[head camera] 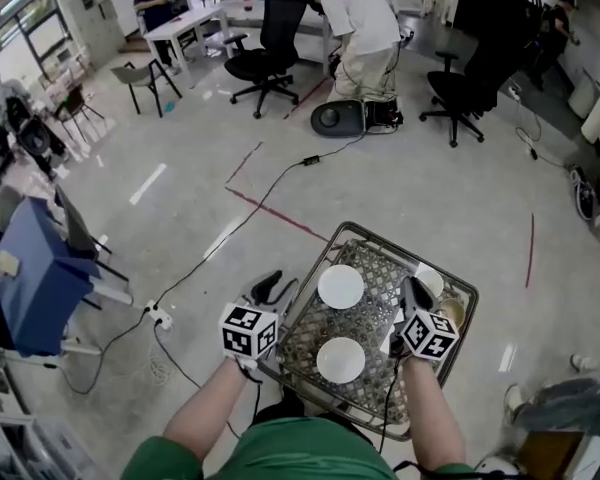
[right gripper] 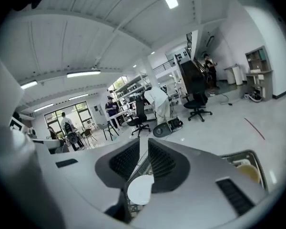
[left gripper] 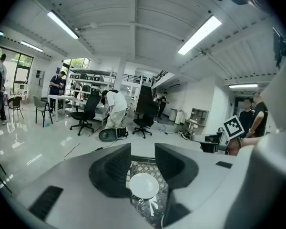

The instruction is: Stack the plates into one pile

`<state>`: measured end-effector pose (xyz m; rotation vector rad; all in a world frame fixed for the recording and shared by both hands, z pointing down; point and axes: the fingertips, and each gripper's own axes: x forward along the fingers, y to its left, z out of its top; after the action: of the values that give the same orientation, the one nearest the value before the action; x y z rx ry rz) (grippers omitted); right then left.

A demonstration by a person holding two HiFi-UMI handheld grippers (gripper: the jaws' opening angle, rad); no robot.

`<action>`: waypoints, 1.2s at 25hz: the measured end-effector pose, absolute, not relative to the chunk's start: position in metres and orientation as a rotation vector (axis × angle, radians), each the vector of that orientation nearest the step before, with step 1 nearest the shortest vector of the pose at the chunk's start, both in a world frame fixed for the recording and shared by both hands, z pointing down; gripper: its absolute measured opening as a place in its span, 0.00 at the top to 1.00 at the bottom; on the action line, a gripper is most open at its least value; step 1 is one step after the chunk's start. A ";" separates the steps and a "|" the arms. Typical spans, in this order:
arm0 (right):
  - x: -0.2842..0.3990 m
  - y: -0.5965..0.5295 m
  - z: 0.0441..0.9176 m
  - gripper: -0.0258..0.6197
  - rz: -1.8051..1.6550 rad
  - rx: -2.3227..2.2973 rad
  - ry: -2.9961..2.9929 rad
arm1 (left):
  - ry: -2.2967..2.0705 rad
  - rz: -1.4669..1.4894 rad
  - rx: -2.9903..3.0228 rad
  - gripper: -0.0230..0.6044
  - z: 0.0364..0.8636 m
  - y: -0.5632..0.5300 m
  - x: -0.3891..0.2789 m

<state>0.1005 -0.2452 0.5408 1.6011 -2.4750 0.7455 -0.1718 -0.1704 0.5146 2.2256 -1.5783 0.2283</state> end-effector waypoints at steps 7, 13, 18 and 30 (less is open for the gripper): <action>0.102 -0.212 0.469 0.87 0.438 1.519 -2.622 | -1.630 0.162 2.308 0.70 0.460 -0.155 -0.142; 0.110 -0.198 0.440 0.87 0.305 1.494 -2.675 | -1.652 0.157 2.318 0.70 0.449 -0.146 -0.128; 0.122 -0.187 0.432 0.87 0.282 1.495 -2.691 | -1.657 0.176 2.311 0.70 0.449 -0.132 -0.118; 0.147 -0.164 0.455 0.87 0.265 1.482 -2.662 | -1.627 0.224 2.270 0.70 0.486 -0.113 -0.093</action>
<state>0.1466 -0.1642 0.4554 1.4815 -2.6620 0.2651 -0.0930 -0.1126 0.4860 2.2705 -1.6272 0.2245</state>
